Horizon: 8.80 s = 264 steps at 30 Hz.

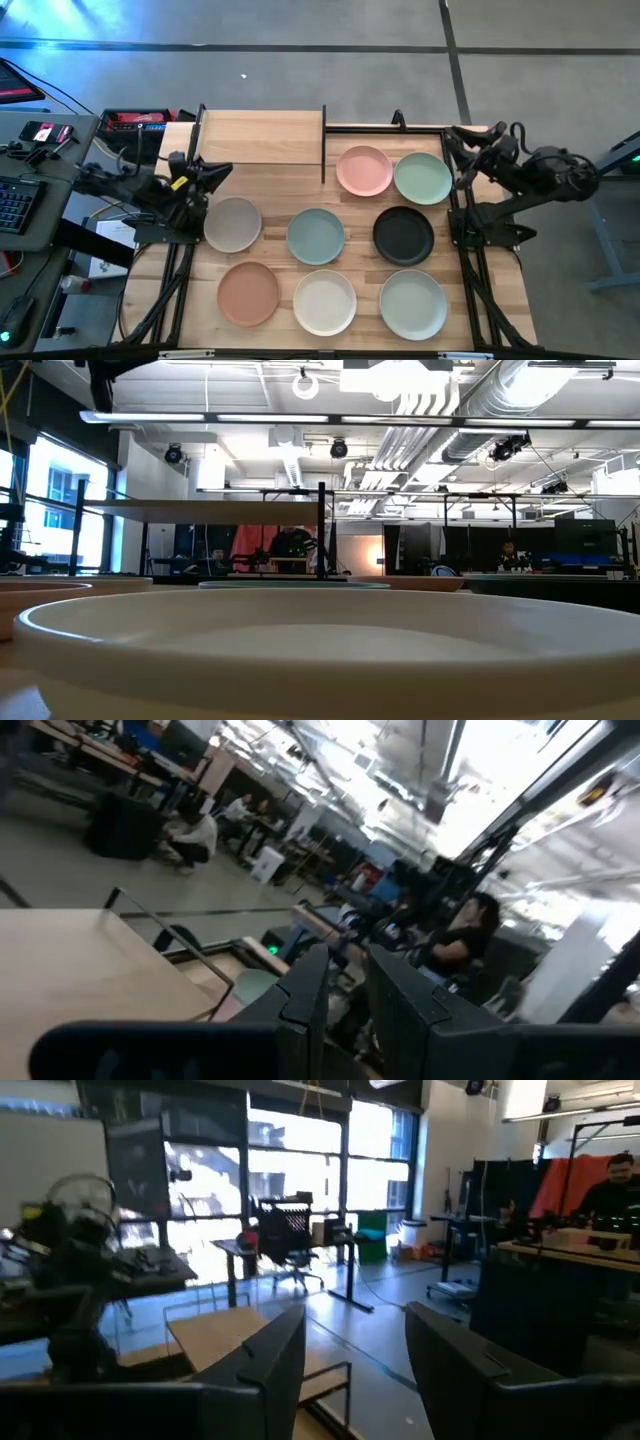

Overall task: Place and stack plates onto a shelf
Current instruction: Put the light orange plate on the shelf

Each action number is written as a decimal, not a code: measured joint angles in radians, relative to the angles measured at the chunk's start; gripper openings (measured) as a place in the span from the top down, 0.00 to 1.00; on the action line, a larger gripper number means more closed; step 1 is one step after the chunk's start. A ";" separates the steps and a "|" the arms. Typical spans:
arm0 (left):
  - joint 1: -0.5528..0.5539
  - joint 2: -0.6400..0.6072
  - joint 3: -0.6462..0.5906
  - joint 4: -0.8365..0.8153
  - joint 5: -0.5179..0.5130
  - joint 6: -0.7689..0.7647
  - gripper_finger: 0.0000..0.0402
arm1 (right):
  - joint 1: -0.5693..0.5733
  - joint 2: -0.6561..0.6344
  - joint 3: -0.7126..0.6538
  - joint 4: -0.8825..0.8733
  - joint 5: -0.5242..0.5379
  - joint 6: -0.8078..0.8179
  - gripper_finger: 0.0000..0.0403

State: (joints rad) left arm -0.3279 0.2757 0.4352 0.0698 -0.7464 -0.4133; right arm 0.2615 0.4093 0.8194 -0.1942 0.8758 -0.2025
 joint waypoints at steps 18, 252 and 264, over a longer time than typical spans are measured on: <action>0.175 0.286 0.191 -0.065 -0.022 0.172 0.85 | -0.048 0.371 0.399 -0.331 0.080 0.013 0.61; 0.275 0.418 0.190 -0.241 0.347 0.082 0.85 | -0.489 1.606 0.993 -0.304 -0.790 -0.557 1.00; 0.275 0.418 0.190 -0.252 0.347 0.055 0.85 | -0.490 1.617 0.992 -0.344 -0.818 -0.527 1.00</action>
State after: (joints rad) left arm -0.0528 0.6941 0.6254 -0.1818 -0.3992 -0.3584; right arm -0.2287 2.0259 1.8118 -0.5385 0.0580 -0.7298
